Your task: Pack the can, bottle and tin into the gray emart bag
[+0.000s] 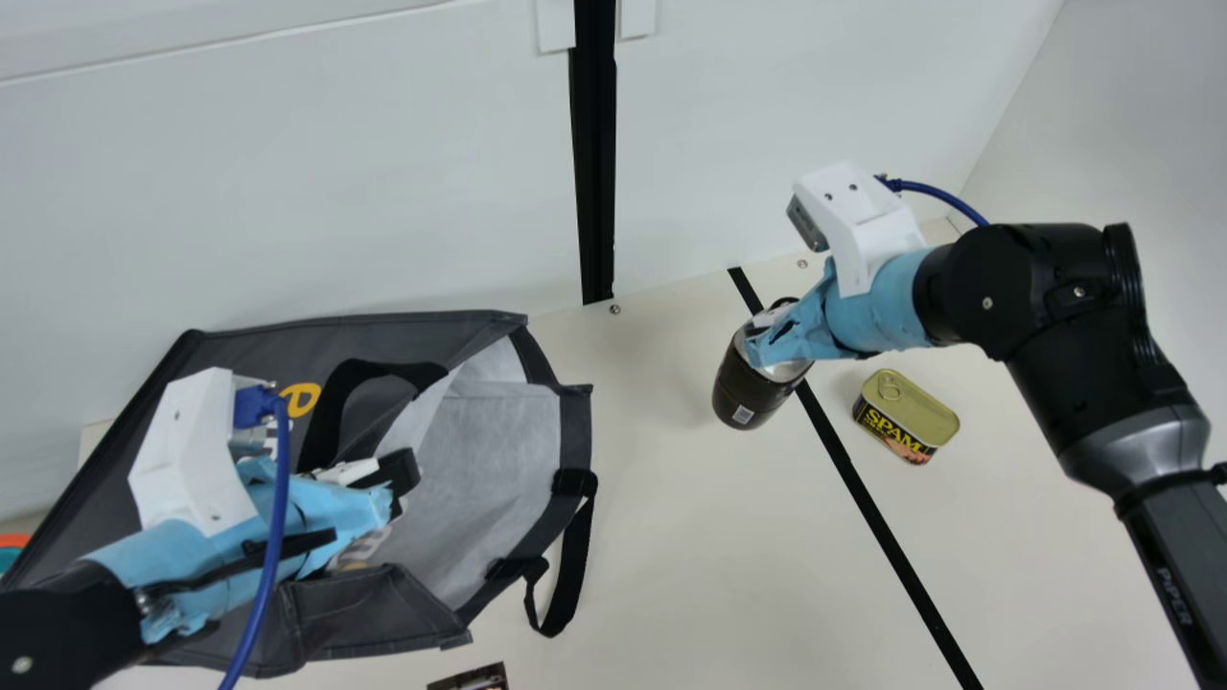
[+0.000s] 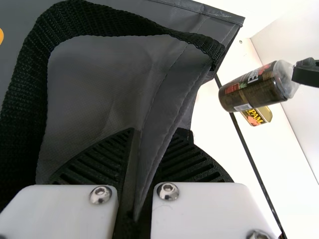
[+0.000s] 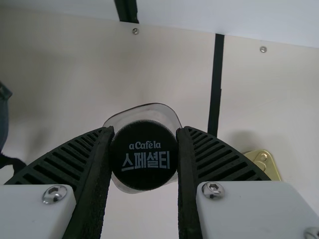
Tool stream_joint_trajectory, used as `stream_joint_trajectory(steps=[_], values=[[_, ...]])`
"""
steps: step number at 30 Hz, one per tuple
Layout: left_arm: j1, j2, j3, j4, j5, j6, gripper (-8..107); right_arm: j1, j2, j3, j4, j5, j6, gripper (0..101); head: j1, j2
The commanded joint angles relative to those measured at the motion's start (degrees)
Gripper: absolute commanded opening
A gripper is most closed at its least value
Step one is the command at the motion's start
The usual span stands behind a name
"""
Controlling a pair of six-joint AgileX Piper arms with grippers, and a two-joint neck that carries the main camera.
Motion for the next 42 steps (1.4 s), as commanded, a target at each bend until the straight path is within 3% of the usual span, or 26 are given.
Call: stream_joint_trajectory(steps=[1,20,42], values=[[0.0,0.0,0.0,0.0,0.0,0.0,10,0.9,-0.6,0.6,-0.3,0.2,0.1,0,-1.3,0.0],[0.0,0.0,0.0,0.0,0.0,0.0,10,9.9,-6.9,7.1,-0.2,1.9,-0.2,0,-1.3,0.0],[0.0,0.0,0.0,0.0,0.0,0.0,10,16.0,-8.1,2.2,2.5,6.4,-2.7,0,-1.3,0.0]])
